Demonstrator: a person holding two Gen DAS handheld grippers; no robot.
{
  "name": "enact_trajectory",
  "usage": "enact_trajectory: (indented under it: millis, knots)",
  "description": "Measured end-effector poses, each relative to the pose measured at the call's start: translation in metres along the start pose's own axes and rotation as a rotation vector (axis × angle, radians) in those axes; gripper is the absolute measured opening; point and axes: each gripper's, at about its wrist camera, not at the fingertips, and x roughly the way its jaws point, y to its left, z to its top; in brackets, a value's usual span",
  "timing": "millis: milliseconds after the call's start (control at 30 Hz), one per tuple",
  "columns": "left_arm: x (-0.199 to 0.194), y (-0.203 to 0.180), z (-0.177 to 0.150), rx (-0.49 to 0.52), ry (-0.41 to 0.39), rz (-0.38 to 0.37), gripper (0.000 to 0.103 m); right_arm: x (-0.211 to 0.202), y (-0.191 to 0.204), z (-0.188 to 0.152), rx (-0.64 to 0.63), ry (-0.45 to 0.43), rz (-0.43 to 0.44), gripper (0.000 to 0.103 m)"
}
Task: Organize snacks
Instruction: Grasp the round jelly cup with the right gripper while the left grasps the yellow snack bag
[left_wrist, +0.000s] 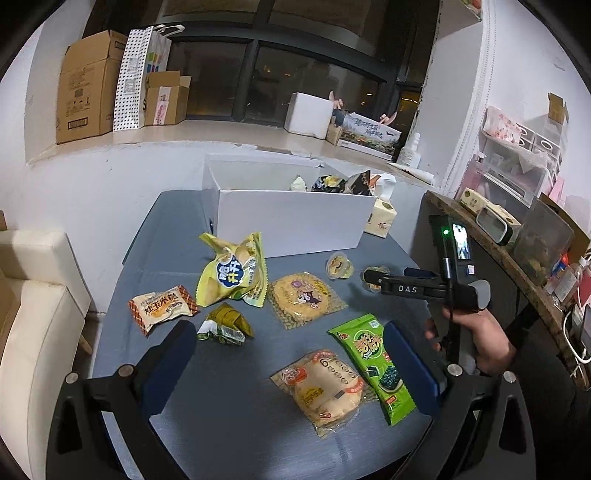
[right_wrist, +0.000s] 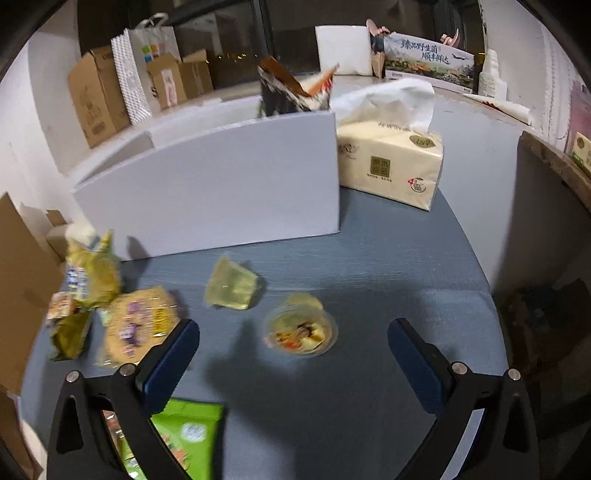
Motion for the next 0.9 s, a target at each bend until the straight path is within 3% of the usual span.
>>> enact_trajectory:
  millis: [300,367,400,433,667,900]
  knots:
    - [0.002,0.008,-0.004,-0.024,0.011,0.016,0.103,0.015,0.002,0.000,-0.020,0.053,-0.005,0.103]
    - [0.002,0.008,-0.004,-0.024,0.011,0.016,0.103,0.020,0.003,0.001,-0.025,0.073,-0.015,0.084]
    - [0.002,0.008,-0.004,-0.024,0.009,0.018,0.103,0.022,0.002,0.001,-0.023,0.086,-0.040,0.055]
    - [0.002,0.008,-0.004,-0.024,0.008,0.018,0.103,0.022,0.001,0.001,-0.016,0.083,-0.048,0.051]
    - [0.007,0.017,-0.004,-0.043,0.017,0.025,0.103,-0.002,-0.002,-0.003,-0.008,0.032,-0.017,0.051]
    - [0.034,0.025,0.004,0.002,0.051,0.008,0.103,-0.063,0.009,-0.025,-0.018,-0.041,0.071,0.051]
